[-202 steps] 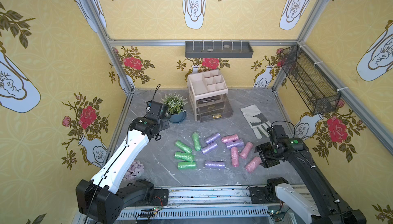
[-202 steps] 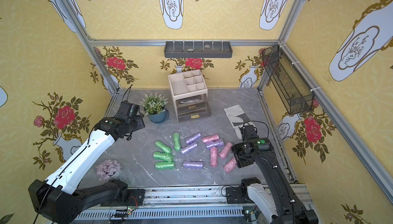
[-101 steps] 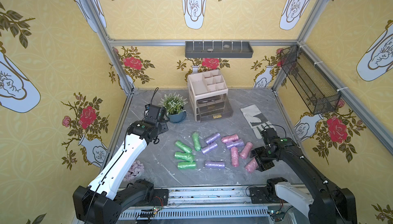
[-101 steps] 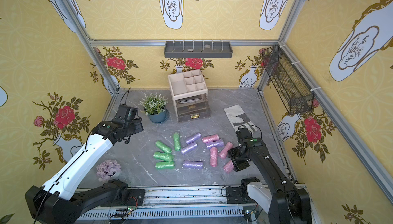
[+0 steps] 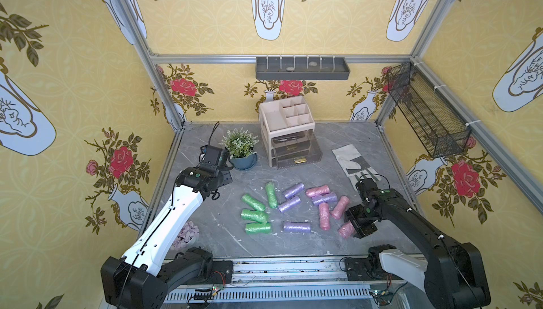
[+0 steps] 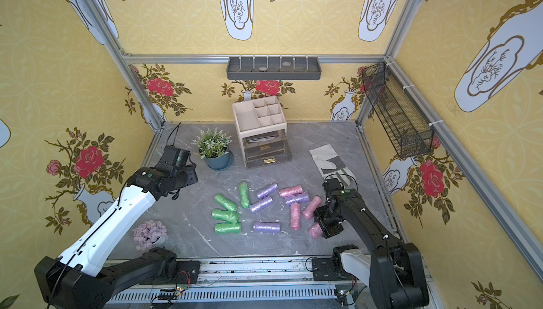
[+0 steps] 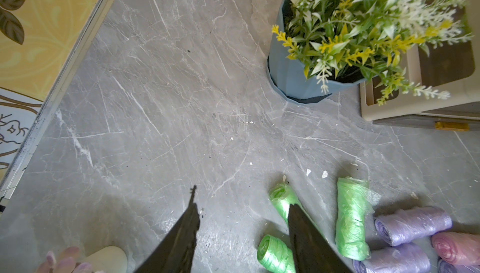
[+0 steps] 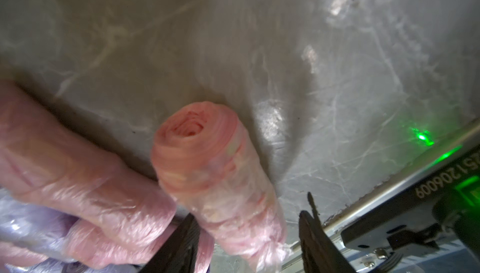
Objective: Sort the rolls of trash bags by color and place them into the drawer
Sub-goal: Pick up the roll of trash bags from the center of the board.
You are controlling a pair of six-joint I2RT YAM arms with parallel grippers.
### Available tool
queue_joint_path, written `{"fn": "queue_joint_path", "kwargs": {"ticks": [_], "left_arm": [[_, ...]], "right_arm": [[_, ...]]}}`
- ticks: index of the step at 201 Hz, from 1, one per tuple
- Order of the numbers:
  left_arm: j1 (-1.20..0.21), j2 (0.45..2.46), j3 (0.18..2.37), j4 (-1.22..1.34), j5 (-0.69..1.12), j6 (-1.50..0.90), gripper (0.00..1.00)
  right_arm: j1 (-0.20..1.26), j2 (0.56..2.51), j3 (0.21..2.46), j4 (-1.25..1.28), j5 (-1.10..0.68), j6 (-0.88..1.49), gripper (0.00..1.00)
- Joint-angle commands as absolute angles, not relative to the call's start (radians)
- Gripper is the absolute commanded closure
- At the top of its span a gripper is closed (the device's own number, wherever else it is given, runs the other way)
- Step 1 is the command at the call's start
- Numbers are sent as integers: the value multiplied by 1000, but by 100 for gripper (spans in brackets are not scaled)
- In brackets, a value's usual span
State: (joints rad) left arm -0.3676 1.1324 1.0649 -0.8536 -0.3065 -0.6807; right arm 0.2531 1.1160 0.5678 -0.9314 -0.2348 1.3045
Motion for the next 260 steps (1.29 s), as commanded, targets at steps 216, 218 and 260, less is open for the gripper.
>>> {"fn": "queue_joint_path", "kwargs": {"ticks": [216, 218, 260], "left_arm": [[-368, 1055, 1080, -856, -303, -673, 42], [-368, 1054, 1079, -855, -305, -673, 43], [-367, 1017, 1092, -862, -318, -667, 43]], "right_arm": [[481, 1088, 1288, -1264, 6, 1393, 70], [488, 1095, 1300, -1260, 9, 1399, 70], [693, 1296, 1517, -1046, 110, 1517, 70]]}}
